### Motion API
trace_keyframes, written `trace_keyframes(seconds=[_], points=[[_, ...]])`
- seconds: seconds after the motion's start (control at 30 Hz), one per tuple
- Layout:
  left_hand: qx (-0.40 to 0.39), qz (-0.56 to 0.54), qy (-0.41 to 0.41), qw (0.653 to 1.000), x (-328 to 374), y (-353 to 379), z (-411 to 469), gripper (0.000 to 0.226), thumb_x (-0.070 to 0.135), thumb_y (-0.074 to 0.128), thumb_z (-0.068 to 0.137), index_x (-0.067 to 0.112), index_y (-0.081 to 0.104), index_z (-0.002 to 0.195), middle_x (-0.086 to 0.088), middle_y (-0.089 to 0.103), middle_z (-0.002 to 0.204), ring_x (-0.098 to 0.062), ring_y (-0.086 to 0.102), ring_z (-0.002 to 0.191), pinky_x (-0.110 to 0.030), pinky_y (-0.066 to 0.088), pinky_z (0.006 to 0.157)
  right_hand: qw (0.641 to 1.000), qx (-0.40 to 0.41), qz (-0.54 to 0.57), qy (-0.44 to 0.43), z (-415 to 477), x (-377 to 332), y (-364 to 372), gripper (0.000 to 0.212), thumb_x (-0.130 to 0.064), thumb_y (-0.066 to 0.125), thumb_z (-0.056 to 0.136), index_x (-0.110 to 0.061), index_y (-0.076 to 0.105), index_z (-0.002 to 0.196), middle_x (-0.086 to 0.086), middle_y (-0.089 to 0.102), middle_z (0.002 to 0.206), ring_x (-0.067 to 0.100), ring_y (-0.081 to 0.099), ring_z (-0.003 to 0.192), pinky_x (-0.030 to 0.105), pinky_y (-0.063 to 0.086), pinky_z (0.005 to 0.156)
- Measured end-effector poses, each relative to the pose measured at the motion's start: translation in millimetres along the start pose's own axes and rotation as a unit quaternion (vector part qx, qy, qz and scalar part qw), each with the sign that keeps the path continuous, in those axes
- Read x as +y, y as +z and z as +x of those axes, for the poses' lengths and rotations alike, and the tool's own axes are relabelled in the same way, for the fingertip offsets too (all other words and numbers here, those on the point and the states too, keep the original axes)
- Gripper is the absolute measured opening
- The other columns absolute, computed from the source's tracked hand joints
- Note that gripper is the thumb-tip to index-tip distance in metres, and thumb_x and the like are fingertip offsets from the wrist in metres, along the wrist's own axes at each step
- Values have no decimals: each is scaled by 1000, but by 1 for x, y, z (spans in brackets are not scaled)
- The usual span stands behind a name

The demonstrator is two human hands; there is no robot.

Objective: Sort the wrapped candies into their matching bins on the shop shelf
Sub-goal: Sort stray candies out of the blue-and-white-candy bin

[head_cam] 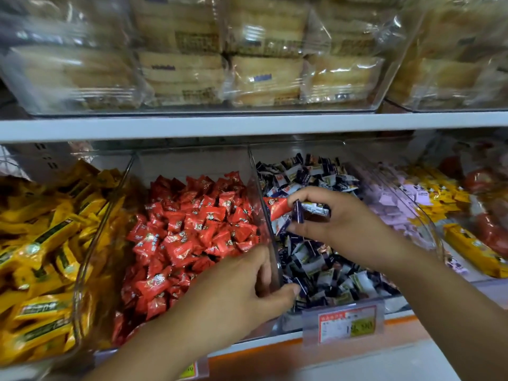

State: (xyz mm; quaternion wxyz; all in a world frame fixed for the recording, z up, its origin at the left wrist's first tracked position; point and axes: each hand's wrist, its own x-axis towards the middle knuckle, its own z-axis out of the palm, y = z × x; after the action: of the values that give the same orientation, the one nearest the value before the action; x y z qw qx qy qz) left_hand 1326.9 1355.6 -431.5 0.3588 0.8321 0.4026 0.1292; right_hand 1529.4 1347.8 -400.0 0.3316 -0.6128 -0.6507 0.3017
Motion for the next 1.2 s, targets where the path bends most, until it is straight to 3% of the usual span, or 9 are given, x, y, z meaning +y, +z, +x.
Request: trace_keyframes(seconds=[0.1, 0.2, 0.27, 0.37, 0.6, 0.77, 0.87, 1.0, 1.2], points=[[0, -9, 3, 1000, -1, 0, 1, 43, 66, 58, 79, 27, 42, 78, 11, 54, 62, -6, 41, 50, -25, 31, 50, 1000, -15, -15, -14, 7, -7, 5, 24, -25, 70, 86, -40, 65, 104, -27, 56, 124, -14, 51, 111, 8, 42, 86], [0, -13, 7, 1000, -2, 1, 1, 42, 65, 58, 79, 26, 42, 78, 13, 54, 62, -6, 41, 50, -26, 32, 51, 1000, -12, -25, -14, 9, -11, 6, 30, -20, 69, 87, -47, 62, 100, -26, 54, 125, -2, 58, 109, 13, 48, 89], [-1, -14, 6, 1000, -3, 1, 1, 42, 66, 58, 79, 27, 42, 78, 13, 54, 63, -6, 41, 50, -27, 32, 51, 999, -14, -33, -25, 9, -13, 6, 31, -22, 69, 87, -49, 60, 100, -24, 53, 125, -20, 52, 101, -1, 39, 82], [0, -9, 4, 1000, -4, 1, 2, 43, 68, 57, 78, 27, 43, 78, 14, 54, 63, -7, 41, 50, -27, 33, 51, 998, -26, -40, -28, 8, -12, 6, 33, -22, 68, 88, -49, 59, 106, -24, 51, 127, -35, 40, 92, -7, 31, 78], [-1, -12, 3, 1000, -5, 2, 2, 44, 68, 56, 77, 27, 43, 78, 6, 57, 67, -7, 40, 49, -29, 34, 52, 997, -23, -62, -36, 6, -10, 9, 42, -15, 65, 90, -38, 59, 125, -33, 46, 115, -38, 34, 95, -10, 23, 84], [0, -12, -1, 1000, -5, 3, 3, 44, 69, 56, 76, 27, 43, 78, 4, 59, 68, -7, 42, 50, -36, 39, 54, 997, -21, -67, -29, 4, -11, 8, 41, -26, 65, 90, -40, 57, 127, -30, 48, 122, -34, 40, 92, -11, 24, 80], [1, 0, -3, 1000, -4, 2, 2, 43, 68, 56, 77, 27, 43, 78, 6, 59, 68, -7, 42, 51, -30, 37, 54, 998, -27, -49, -12, 2, -13, 9, 35, -31, 64, 90, -40, 58, 123, -30, 55, 108, -25, 50, 76, -1, 35, 68], [1, 4, -1, 1000, -4, 1, 2, 43, 68, 55, 77, 27, 43, 79, 7, 57, 68, -7, 42, 51, -27, 35, 53, 999, -31, -34, 2, 1, -8, 9, 26, -34, 62, 91, -37, 57, 116, -18, 65, 108, -5, 59, 96, 16, 45, 84], [1, -7, 7, 1000, -5, 2, 2, 41, 65, 57, 79, 26, 43, 78, 9, 55, 65, -7, 41, 50, -29, 36, 53, 998, -54, 31, 2, 1, -7, 8, 25, -21, 60, 94, -32, 59, 116, -1, 72, 85, 9, 67, 77, 28, 54, 78]])
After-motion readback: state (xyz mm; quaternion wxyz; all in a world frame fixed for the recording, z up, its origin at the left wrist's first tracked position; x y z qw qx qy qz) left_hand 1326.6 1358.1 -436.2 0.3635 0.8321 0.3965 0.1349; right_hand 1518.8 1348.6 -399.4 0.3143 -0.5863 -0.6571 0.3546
